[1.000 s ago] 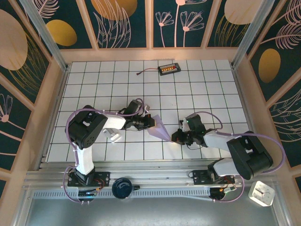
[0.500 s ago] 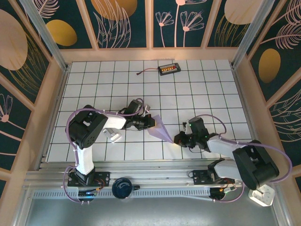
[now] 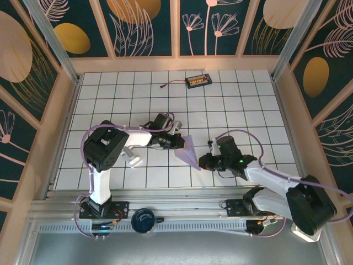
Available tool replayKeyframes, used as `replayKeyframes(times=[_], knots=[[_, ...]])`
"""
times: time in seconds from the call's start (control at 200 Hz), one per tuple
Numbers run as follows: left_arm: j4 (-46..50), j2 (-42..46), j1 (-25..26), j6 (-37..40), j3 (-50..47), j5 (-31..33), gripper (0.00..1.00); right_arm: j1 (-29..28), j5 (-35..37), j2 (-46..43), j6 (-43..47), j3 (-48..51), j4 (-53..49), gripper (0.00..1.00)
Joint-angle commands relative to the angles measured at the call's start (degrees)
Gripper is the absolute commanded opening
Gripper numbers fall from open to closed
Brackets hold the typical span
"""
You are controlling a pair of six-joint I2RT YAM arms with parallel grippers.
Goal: Fold a paper plane with a square sheet of paper (pick it up from the middle)
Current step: Fourth fold the wing at the center of the table.
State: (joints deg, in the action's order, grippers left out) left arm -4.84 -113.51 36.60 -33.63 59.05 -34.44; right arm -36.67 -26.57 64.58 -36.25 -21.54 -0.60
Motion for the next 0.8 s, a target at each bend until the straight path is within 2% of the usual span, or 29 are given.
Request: replayKeyframes(times=[0.0,0.255,0.39,0.796], knots=[[6.0,-2.6,-0.6,5.0,1.3,-0.1,0.05,-3.0,1.7,4.7,1.6,-3.5,2.9,0.01],[6.1,-2.4,-0.6,4.8,1.3,0.3,0.05,-3.4,2.7,16.1,5.8,-10.6,0.8,0.01],[6.0,-2.4,-0.7,4.8,1.2,0.3,0.05,-2.5,2.5,19.8,7.1,-11.2,0.4,0.0],[5.9,-2.5,-0.7,5.1,1.0,0.5,0.05,-0.4,2.1,20.0,7.9,-7.7,-0.5,0.0]])
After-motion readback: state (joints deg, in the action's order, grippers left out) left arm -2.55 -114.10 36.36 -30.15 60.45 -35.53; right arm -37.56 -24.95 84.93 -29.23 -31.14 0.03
